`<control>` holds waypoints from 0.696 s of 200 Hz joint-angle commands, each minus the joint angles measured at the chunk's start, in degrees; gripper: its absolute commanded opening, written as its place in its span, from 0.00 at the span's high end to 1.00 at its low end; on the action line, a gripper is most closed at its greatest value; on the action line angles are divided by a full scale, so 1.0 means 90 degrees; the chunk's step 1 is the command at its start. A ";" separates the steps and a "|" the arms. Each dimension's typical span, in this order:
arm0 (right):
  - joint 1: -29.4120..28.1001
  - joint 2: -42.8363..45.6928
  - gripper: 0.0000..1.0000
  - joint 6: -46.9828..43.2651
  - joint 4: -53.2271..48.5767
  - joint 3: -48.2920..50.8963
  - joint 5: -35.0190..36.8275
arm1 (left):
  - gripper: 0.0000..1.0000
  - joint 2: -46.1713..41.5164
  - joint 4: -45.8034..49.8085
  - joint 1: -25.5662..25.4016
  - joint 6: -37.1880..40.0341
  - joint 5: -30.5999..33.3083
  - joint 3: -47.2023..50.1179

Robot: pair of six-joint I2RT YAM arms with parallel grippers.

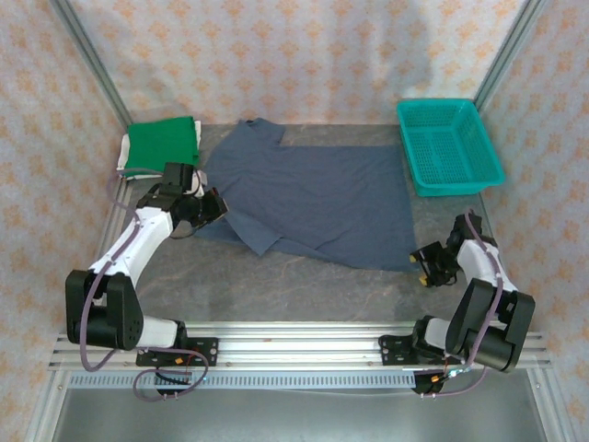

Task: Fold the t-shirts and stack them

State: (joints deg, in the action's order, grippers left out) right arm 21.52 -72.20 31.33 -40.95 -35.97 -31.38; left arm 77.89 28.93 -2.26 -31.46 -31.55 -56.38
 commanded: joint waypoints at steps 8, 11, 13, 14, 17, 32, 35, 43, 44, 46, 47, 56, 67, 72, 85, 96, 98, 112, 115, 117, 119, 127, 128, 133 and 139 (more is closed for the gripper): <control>-0.0076 -0.0240 0.51 0.0189 0.0547 0.0192 -0.0041 | 1.00 -0.0402 0.0444 -0.0032 0.0039 -0.0074 0.0187; -0.0081 -0.0292 0.52 0.0199 0.0589 0.0197 -0.0039 | 1.00 -0.0440 0.0471 -0.0031 0.0032 -0.0069 0.0198; -0.0090 -0.0323 0.53 0.0212 0.0625 0.0197 -0.0039 | 1.00 -0.0468 0.0488 -0.0032 0.0030 -0.0069 0.0207; -0.0093 -0.0335 0.54 0.0216 0.0644 0.0197 -0.0039 | 1.00 -0.0479 0.0502 -0.0032 0.0029 -0.0069 0.0208; -0.0096 -0.0391 0.55 0.0225 0.0683 0.0188 -0.0039 | 1.00 -0.0522 0.0527 -0.0032 0.0029 -0.0069 0.0216; -0.0111 -0.0661 0.61 0.0242 0.0855 0.0118 0.0039 | 1.00 -0.0704 0.0717 -0.0029 0.0012 -0.0084 0.0247; -0.0115 -0.0696 0.62 0.0240 0.0880 0.0096 0.0077 | 1.00 -0.0750 0.0759 -0.0032 0.0010 -0.0088 0.0255; -0.0118 -0.0791 0.65 0.0266 0.0954 0.0038 0.0179 | 1.00 -0.0874 0.0844 -0.0032 -0.0014 -0.0107 0.0277; -0.0117 -0.0798 0.65 0.0272 0.0965 0.0035 0.0192 | 1.00 -0.0902 0.0861 -0.0032 -0.0017 -0.0112 0.0282; -0.0118 -0.0811 0.66 0.0277 0.0993 0.0020 0.0214 | 1.00 -0.0947 0.0890 -0.0032 -0.0026 -0.0116 0.0286; -0.0117 -0.0823 0.66 0.0287 0.0999 0.0011 0.0224 | 1.00 -0.0968 0.0904 -0.0032 -0.0028 -0.0117 0.0292; -0.0119 -0.0865 0.69 0.0325 0.1076 -0.0075 0.0302 | 1.00 -0.1157 0.1040 -0.0032 -0.0057 -0.0116 0.0309; -0.0120 -0.0890 0.76 0.0355 0.1095 -0.0210 0.0428 | 1.00 -0.1396 0.1225 -0.0032 -0.0095 -0.0098 0.0327; -0.0119 -0.0893 0.80 0.0360 0.1093 -0.0279 0.0491 | 1.00 -0.1517 0.1309 -0.0031 -0.0115 -0.0111 0.0328; -0.0116 -0.0891 0.89 0.0359 0.1090 -0.0432 0.0577 | 1.00 -0.1812 0.1527 -0.0032 -0.0197 -0.0122 0.0362; -0.0119 -0.0884 0.96 0.0325 0.1013 -0.0574 0.0615 | 1.00 -0.2080 0.1698 -0.0031 -0.0293 -0.0140 0.0392; -0.0124 -0.0874 0.98 0.0324 0.1000 -0.0594 0.0615 | 1.00 -0.2140 0.1732 -0.0032 -0.0305 -0.0150 0.0392; -0.0118 -0.0800 1.00 0.0226 0.0724 -0.0760 0.0588 | 1.00 -0.2471 0.1991 -0.0029 -0.0441 -0.0195 0.0416; -0.0118 -0.0757 1.00 0.0207 0.0651 -0.0781 0.0587 | 1.00 -0.2543 0.2067 -0.0032 -0.0456 -0.0196 0.0420; -0.0116 -0.0730 1.00 0.0202 0.0611 -0.0794 0.0596 | 1.00 -0.2595 0.2120 -0.0029 -0.0471 -0.0196 0.0416; -0.0121 -0.0686 1.00 0.0191 0.0560 -0.0805 0.0605 | 1.00 -0.2633 0.2174 -0.0031 -0.0477 -0.0196 0.0418; -0.0119 -0.0508 1.00 0.0160 0.0394 -0.0825 0.0647 | 1.00 -0.2841 0.2384 -0.0035 -0.0519 -0.0171 0.0422; -0.0112 -0.0476 1.00 0.0161 0.0372 -0.0826 0.0646 | 1.00 -0.2867 0.2412 -0.0034 -0.0524 -0.0164 0.0428; -0.0114 -0.0338 1.00 0.0145 0.0254 -0.0828 0.0679 | 1.00 -0.3001 0.2543 -0.0032 -0.0565 -0.0143 0.0436; -0.0114 -0.0172 1.00 0.0130 0.0069 -0.0833 0.0748 | 1.00 -0.3162 0.2689 -0.0032 -0.0606 -0.0102 0.0447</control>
State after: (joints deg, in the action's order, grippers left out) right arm 20.62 -78.76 33.71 -35.57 -42.19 -28.01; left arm 54.06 44.88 -2.26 -34.57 -32.42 -53.15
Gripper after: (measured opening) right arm 0.045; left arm 0.037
